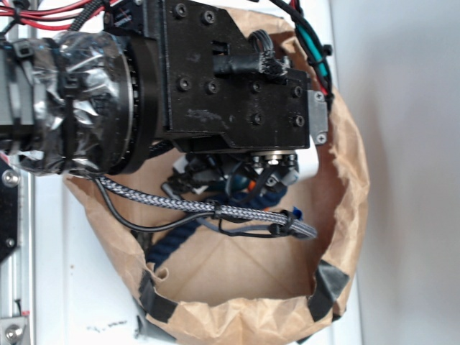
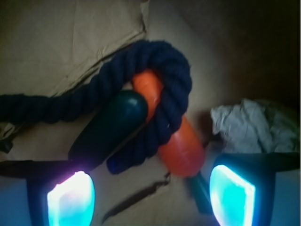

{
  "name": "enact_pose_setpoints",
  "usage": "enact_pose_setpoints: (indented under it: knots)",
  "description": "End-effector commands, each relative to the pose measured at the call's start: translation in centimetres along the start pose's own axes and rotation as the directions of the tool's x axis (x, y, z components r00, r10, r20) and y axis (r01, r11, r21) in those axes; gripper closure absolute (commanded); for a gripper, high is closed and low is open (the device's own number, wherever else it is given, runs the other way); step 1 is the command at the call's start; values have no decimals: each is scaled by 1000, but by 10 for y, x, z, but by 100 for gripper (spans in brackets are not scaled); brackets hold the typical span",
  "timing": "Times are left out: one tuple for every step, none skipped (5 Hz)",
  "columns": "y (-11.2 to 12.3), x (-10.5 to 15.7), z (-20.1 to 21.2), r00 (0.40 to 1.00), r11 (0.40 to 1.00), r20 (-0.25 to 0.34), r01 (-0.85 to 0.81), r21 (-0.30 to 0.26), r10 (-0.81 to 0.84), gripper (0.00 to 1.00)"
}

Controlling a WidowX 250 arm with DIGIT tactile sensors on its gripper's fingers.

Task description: Grab the carrot.

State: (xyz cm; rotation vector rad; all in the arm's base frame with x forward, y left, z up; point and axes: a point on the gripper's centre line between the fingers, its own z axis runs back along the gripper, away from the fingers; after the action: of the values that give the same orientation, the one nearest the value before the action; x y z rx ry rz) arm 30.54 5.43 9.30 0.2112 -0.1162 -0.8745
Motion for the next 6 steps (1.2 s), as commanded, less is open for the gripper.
enact_pose_setpoints:
  knots:
    - [11,10,8,1000,998,14,-1,66,0,0]
    - [11,10,8,1000,998,14,-1,66,0,0]
    - [11,10,8,1000,998,14,-1,66,0,0]
    - [-10,-10,46,977,990,162,141,-10,-137,0]
    - [-9,-26,47,925,955,285,285,-84,-251,0]
    - [-6,-51,54,907,955,333,291,-56,-257,0]
